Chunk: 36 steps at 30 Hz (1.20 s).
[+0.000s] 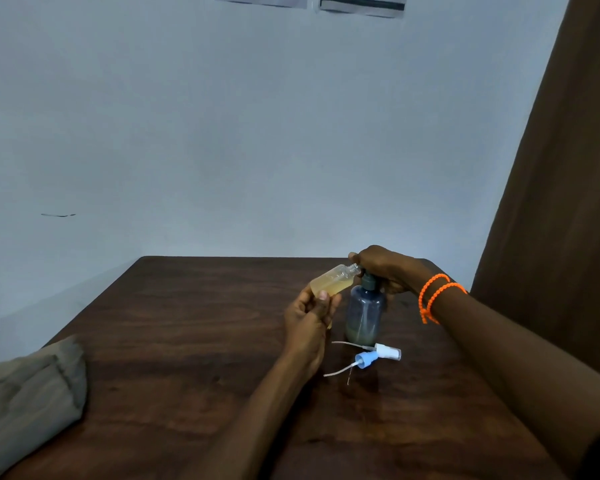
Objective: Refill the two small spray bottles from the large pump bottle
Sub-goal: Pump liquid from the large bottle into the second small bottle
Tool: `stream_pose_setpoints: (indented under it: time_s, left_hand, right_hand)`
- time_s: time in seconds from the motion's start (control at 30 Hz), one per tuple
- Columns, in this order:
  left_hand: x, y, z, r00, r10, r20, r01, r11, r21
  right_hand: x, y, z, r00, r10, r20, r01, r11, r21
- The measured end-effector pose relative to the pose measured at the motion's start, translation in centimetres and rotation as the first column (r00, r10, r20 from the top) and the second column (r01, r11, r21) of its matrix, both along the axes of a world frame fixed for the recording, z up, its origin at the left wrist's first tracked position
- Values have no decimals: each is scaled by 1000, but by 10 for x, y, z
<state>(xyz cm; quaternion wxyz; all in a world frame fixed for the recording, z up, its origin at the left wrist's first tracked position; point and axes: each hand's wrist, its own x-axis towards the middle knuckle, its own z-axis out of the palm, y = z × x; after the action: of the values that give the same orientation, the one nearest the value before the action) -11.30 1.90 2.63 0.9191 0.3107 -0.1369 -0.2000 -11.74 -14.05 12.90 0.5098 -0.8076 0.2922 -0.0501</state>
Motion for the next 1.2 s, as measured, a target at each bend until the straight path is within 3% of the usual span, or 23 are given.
stream_pose_setpoints:
  time_s: [0.17,0.33,0.87,0.97,1.2]
  left_hand:
    - [3,-2,1,1000,14,7,-14,1000,7]
    - [-2,2,2,1000,-12,-13,12,1000,4]
    - [-1,0,0,1000,-6,-18,6,1000,19]
    - [1,-1,1,1000,7,3,-7,999,37]
    - [0,1,3,1000,-5,0,5,1000,27]
  right_hand:
    - [2,-1,-6,997,-13,70,13,1000,7]
    - [-1,2,5,1000,-6,9,7,995,-95]
    - [-3,3,0,999,-19,36,21,999,-42]
    - [-1,2,-6,996,-22,86,19,999,36]
    - [-4,6,4,1000,-24,15,24,999,-28]
